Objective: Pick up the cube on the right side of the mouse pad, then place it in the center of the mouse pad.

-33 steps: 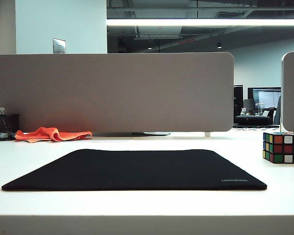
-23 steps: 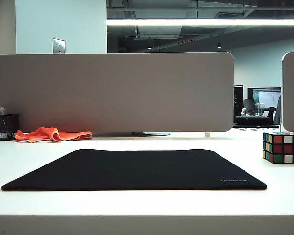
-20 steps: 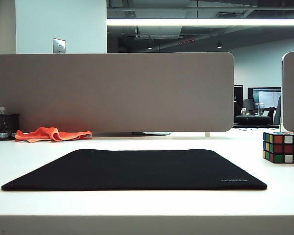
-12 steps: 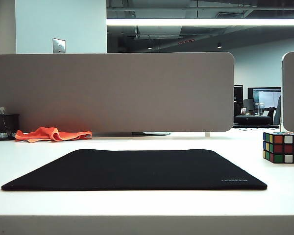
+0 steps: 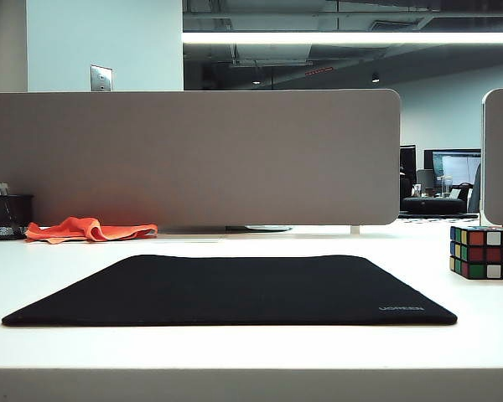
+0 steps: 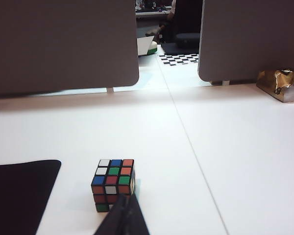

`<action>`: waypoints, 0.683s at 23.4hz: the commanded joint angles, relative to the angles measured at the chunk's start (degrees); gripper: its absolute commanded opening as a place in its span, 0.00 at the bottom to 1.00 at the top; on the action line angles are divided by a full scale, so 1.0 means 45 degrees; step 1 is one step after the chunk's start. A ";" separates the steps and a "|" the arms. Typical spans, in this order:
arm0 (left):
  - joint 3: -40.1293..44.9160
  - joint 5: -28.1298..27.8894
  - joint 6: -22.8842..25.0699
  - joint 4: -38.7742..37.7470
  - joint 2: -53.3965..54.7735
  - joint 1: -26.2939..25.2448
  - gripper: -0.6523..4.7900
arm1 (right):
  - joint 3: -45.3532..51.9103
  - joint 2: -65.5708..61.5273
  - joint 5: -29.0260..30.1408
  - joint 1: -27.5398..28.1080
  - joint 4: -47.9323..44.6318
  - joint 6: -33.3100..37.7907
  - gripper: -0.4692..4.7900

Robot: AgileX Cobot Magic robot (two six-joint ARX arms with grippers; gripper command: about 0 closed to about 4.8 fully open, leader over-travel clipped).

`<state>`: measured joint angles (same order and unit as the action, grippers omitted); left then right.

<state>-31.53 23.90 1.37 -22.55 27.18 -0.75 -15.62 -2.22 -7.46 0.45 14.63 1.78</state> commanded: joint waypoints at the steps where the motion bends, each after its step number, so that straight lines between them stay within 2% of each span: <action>1: -0.0126 0.0554 0.0078 0.0869 0.0398 0.0296 0.11 | -0.1093 -0.0573 0.0019 0.0005 0.0170 0.0602 0.09; 4: -0.0136 0.0287 0.0005 0.1287 0.0811 0.0651 0.13 | -0.3322 -0.2642 0.0024 0.0000 0.1059 0.0607 0.08; 5: -0.0209 0.0058 -0.0563 0.1307 0.0991 0.0753 0.16 | -0.4051 -0.3419 0.0238 -0.0024 0.1195 0.0602 0.08; 7: -0.0379 0.0170 -0.1103 0.1175 0.1234 0.0767 0.29 | -0.4852 -0.4367 0.0631 -0.0044 0.1132 0.0602 0.08; 9: -0.0627 0.0413 -0.1059 0.0811 0.1413 0.0767 0.41 | -0.5416 -0.5105 0.1030 -0.0049 0.0967 0.0597 0.08; 12: -0.0986 0.0554 -0.1015 0.0685 0.1511 0.0913 0.42 | -0.6130 -0.6139 0.1938 -0.0053 0.0738 0.0602 0.09; 14: -0.1253 0.0593 -0.0971 0.0690 0.1520 0.0928 0.42 | -0.6382 -0.6630 0.2579 -0.0058 0.0369 0.0602 0.22; 16: -0.1486 0.0627 -0.0976 0.0704 0.1530 0.0937 0.42 | -0.6557 -0.7116 0.2691 -0.0053 0.0107 0.0612 0.47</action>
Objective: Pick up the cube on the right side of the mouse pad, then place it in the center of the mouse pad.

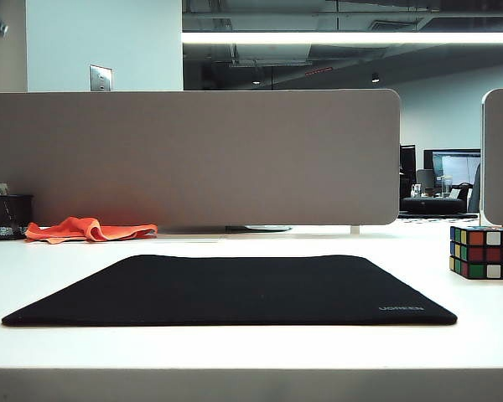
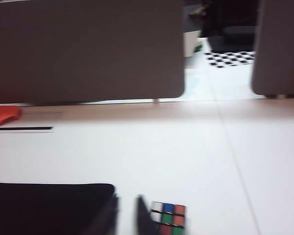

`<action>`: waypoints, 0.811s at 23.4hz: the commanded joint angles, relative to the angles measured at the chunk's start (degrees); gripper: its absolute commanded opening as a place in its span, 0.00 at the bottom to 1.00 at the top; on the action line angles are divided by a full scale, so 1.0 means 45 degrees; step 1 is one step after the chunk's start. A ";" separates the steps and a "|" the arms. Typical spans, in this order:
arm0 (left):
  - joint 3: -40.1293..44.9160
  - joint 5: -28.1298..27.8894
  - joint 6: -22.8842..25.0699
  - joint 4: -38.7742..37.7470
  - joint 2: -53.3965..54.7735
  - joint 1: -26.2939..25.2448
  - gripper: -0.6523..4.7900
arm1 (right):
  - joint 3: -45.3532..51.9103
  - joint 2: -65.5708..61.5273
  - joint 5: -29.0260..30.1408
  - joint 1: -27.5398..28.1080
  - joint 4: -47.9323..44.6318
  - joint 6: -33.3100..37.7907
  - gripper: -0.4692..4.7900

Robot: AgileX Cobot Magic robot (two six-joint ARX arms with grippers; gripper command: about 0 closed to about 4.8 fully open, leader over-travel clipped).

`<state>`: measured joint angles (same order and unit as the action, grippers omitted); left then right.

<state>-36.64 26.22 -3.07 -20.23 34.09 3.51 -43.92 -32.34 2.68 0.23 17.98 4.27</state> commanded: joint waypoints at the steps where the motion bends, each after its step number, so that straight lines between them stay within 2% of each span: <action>1: -0.0476 0.0121 0.0010 0.0223 0.0019 -0.0010 0.41 | -0.0364 -0.0670 0.0437 -0.0005 -0.0627 0.0063 0.57; 2: -0.0588 0.0131 0.0010 0.0233 0.0058 -0.0010 0.41 | -0.0461 -0.0937 0.0437 -0.0005 -0.0602 0.0083 0.67; 3: -0.0826 0.0136 0.0005 0.0223 0.0209 -0.0010 0.39 | -0.0670 -0.1545 0.0427 -0.0010 -0.0578 0.0355 0.97; 4: -0.1010 0.0165 0.0000 0.0219 0.0403 -0.0005 0.39 | -0.0869 -0.2011 0.0427 -0.0010 -0.0588 0.0413 1.00; 9: -0.1409 0.0287 -0.0083 0.0233 0.1122 0.0442 0.40 | -0.1695 -0.3575 -0.0121 -0.0019 -0.0063 0.0568 1.00; 14: -0.1758 0.0491 0.0311 0.0243 0.2404 0.1457 0.40 | -0.3424 -0.6625 -0.0345 -0.0019 0.1175 0.0835 1.00; 19: -0.1758 0.0714 0.0680 0.0505 0.2608 0.1632 0.40 | -0.4187 -0.8544 -0.0947 -0.0024 0.1676 0.0831 1.00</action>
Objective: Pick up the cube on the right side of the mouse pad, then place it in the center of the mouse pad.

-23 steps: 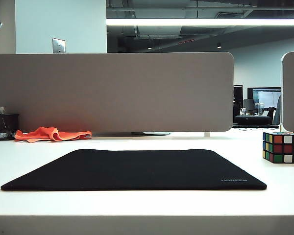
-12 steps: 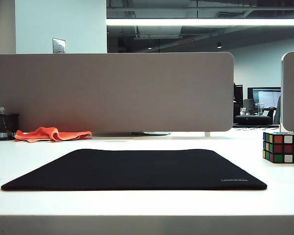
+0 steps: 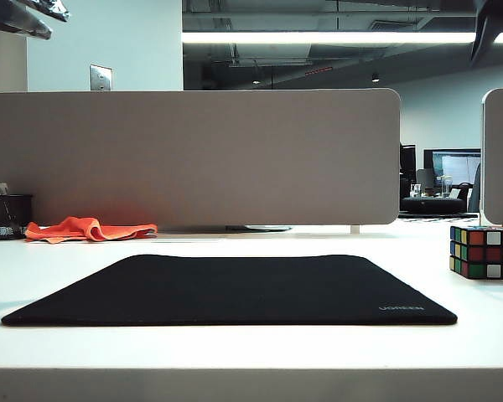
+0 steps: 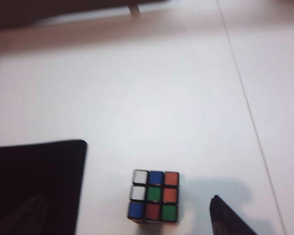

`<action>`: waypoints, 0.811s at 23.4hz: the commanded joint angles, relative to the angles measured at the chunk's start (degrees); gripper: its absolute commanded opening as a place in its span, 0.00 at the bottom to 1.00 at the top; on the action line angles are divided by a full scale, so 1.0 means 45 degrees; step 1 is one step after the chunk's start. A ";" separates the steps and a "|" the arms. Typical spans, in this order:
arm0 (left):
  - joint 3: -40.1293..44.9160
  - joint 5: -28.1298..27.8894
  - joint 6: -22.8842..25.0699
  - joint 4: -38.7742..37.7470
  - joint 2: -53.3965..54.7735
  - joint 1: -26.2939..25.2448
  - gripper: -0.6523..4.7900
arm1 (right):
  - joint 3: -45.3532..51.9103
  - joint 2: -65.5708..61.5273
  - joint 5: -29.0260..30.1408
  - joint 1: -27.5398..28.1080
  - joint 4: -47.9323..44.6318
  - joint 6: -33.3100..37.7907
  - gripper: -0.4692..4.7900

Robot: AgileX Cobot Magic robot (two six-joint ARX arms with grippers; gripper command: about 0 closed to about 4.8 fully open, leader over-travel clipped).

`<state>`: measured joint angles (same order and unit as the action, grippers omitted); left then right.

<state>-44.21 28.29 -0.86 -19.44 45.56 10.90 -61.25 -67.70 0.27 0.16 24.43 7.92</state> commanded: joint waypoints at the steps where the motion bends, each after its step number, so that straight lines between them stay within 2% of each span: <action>1: -0.0078 0.0364 0.0189 0.0427 0.0058 -0.0019 0.40 | -0.0466 -0.1117 -0.0408 -0.0010 0.0364 0.0024 1.00; 7: -0.0092 0.0578 0.0189 0.0549 0.0053 -0.0019 0.40 | -0.1336 -0.3429 -0.0316 -0.0015 0.1598 0.0874 1.00; 11: -0.0092 0.0636 0.0189 0.0476 0.0053 -0.0015 0.41 | -0.2229 -0.5396 -0.0384 -0.0209 0.2346 0.0889 1.00; 15: -0.0092 0.0631 0.0189 0.0330 0.0053 -0.0010 0.41 | -0.2594 -0.6285 -0.1695 -0.0549 0.2569 0.0704 1.00; 19: -0.0092 0.0627 0.0199 0.0039 0.0049 -0.0010 0.41 | -0.2637 -0.6902 -0.2132 -0.0729 0.2443 0.0325 1.00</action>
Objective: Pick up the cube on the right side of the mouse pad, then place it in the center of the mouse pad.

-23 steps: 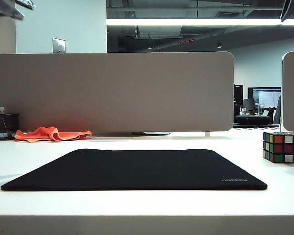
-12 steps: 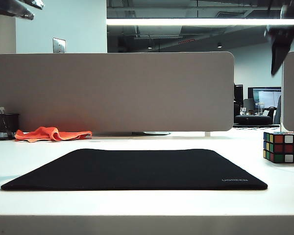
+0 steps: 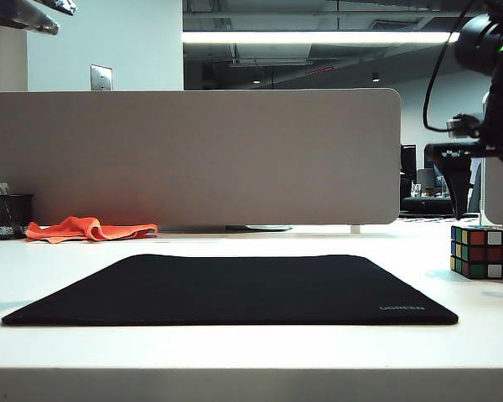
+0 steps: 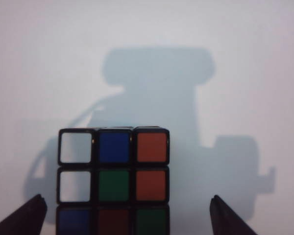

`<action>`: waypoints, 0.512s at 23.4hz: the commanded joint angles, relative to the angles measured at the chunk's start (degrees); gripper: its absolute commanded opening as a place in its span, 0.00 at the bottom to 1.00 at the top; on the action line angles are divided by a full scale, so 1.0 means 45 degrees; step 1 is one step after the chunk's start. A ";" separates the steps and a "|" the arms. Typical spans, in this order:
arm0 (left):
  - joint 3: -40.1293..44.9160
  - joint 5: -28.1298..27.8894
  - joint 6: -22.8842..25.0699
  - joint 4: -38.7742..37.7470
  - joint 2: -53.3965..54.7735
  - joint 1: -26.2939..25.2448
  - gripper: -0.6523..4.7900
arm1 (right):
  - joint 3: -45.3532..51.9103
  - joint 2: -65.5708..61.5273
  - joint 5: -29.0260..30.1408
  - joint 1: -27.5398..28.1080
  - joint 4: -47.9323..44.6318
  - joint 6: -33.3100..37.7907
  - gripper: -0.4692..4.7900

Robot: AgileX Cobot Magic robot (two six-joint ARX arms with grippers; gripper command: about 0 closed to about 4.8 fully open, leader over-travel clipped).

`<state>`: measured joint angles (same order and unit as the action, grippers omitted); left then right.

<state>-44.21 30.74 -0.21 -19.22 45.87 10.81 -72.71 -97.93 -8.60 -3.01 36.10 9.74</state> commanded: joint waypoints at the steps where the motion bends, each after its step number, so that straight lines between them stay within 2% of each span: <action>1: -0.0092 0.0083 0.0053 -0.0005 -0.0019 0.0010 0.41 | -0.0092 -0.0282 -0.0160 -0.0024 -0.0204 -0.0078 1.00; 12: -0.0092 0.0078 0.0053 -0.0015 -0.0015 0.0010 0.41 | -0.0087 -0.0889 -0.0005 -0.0029 -0.0661 -0.0073 1.00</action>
<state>-44.21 30.85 -0.21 -19.57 45.87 10.81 -72.77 -102.19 -8.82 -3.07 34.00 9.54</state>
